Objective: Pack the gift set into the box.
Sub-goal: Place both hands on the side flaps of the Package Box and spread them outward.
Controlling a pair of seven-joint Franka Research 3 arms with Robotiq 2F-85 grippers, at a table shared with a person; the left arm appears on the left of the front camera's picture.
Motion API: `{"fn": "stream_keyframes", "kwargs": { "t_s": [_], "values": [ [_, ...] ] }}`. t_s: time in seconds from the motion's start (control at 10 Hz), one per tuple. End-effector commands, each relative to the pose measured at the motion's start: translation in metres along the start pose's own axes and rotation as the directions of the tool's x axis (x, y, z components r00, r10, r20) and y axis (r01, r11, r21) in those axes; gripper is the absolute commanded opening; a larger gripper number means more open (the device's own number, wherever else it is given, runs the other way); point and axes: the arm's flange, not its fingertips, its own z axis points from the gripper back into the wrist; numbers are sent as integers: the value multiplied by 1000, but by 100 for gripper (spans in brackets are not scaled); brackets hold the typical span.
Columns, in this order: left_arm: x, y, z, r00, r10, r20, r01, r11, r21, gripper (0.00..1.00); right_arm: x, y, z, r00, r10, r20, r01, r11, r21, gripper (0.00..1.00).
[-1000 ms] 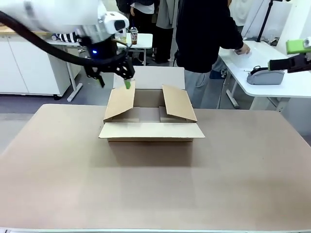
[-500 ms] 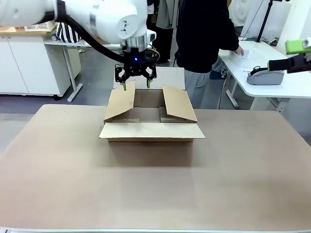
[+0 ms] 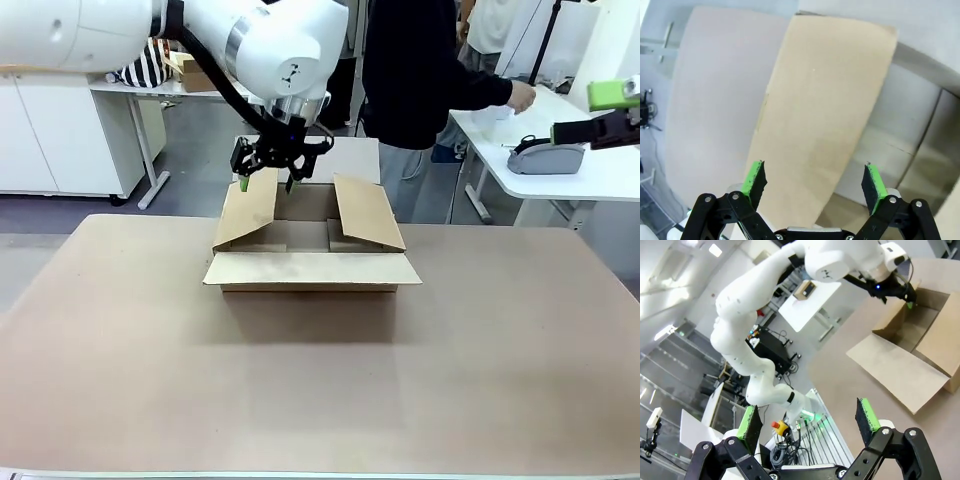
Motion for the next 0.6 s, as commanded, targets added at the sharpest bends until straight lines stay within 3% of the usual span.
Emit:
{"fn": "stream_keyframes", "kwargs": {
  "t_s": [0.0,0.5],
  "values": [
    [8,-3,-7,1000,8,-15,-7,998,57,100,5,0,-2,1000,26,17,-26,999,19,100],
    [6,25,-15,1000,22,-1,-22,986,162,100,5,0,-2,1000,26,17,-26,999,19,100]
  ]
}}
